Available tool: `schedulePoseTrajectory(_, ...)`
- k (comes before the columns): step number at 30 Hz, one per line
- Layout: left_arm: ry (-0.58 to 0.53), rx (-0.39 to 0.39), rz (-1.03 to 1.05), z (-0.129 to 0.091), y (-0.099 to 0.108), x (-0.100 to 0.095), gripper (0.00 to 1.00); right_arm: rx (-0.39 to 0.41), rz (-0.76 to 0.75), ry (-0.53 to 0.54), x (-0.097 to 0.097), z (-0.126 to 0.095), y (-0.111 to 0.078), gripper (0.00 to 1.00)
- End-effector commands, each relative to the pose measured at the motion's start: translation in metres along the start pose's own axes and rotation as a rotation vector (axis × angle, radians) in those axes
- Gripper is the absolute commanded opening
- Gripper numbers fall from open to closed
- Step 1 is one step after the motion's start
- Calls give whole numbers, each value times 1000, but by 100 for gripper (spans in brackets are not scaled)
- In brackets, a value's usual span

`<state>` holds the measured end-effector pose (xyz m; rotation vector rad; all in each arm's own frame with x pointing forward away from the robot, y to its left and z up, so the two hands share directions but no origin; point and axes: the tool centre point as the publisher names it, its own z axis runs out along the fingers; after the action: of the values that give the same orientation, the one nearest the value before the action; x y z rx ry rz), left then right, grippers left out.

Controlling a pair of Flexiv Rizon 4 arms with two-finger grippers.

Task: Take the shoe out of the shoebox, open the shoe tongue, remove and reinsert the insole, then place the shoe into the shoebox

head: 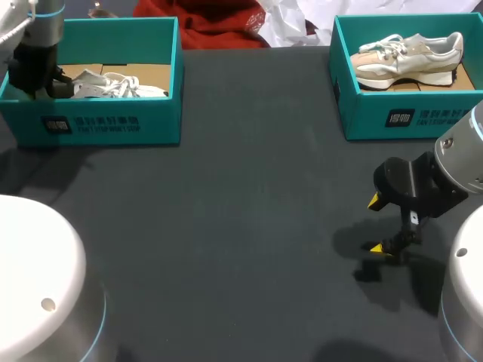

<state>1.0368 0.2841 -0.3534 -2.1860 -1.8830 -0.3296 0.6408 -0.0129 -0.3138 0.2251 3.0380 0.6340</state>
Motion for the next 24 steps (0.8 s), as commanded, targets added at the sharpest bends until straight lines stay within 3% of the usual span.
schedulePoseTrajectory(1,3,20,-7,7,8,-2,0,2,0,-3,1,1,0,100)
schedulePoseTrajectory(14,6,73,-4,27,8,-5,0,2,0,-3,1,1,0,100)
schedulePoseTrajectory(15,5,74,-3,28,8,-5,2,2,0,-3,1,1,0,100)
schedulePoseTrajectory(16,1,75,-2,28,9,-5,11,2,0,-3,1,1,0,100)
schedulePoseTrajectory(22,-6,73,-5,25,9,-1,41,2,0,-3,1,1,0,100)
schedulePoseTrajectory(24,-9,70,-7,24,9,1,44,2,0,-3,1,1,0,100)
